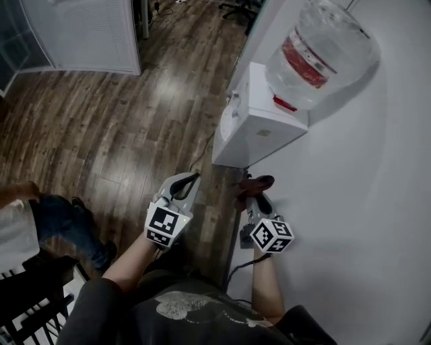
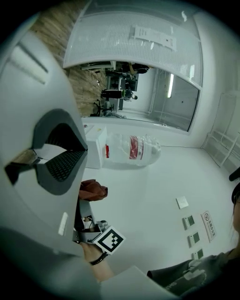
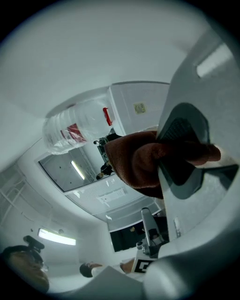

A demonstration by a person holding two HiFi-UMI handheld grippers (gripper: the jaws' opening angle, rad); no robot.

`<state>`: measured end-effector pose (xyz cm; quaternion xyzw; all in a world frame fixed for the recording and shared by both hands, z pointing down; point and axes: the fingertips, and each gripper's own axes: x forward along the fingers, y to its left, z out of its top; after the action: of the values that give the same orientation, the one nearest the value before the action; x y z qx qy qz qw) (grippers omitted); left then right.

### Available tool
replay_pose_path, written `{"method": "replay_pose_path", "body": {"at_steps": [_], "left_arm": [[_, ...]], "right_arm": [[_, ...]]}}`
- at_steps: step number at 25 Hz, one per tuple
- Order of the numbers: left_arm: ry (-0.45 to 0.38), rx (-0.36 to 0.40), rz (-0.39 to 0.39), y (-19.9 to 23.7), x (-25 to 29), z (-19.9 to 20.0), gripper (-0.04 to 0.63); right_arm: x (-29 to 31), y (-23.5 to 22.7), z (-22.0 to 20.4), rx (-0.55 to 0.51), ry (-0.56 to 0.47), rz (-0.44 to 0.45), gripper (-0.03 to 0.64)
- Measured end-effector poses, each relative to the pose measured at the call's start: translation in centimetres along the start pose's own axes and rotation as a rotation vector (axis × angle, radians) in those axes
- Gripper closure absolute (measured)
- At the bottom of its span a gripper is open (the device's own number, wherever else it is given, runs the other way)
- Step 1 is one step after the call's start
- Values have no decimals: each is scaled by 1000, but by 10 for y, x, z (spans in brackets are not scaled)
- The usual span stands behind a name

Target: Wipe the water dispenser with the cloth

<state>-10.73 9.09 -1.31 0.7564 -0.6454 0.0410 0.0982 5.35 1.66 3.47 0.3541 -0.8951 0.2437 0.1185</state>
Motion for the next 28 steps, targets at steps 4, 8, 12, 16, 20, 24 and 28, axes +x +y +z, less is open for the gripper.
{"method": "replay_pose_path", "body": {"at_steps": [4,8,12,16,20,24,28], "left_arm": [[15,-18,17,-38,-22,-18,577],[33,-44,1,-80,-44,-27,577],[12,-31,-16,-119,-66,-29,577],[-8,-21,-36,-146,-87,-20,577],[-5,-21,-56,-167,-108,-15,577],[-1,-25,-59,-179,-125,-19,577],[-18,-17,-53,-193,-144,-19,577]], "right_arm": [[-50,1,-19,13,-52,26,555],[-102,-6,-43,87,-54,-13,557],[-143,-6,-58,86,-52,-31,557],[-173,0,-59,76,-80,-33,557],[-194,12,-57,24,-84,-12,558],[-214,19,-58,-2,-93,-1,558],[-238,25,-69,-14,-88,0,560]]}}
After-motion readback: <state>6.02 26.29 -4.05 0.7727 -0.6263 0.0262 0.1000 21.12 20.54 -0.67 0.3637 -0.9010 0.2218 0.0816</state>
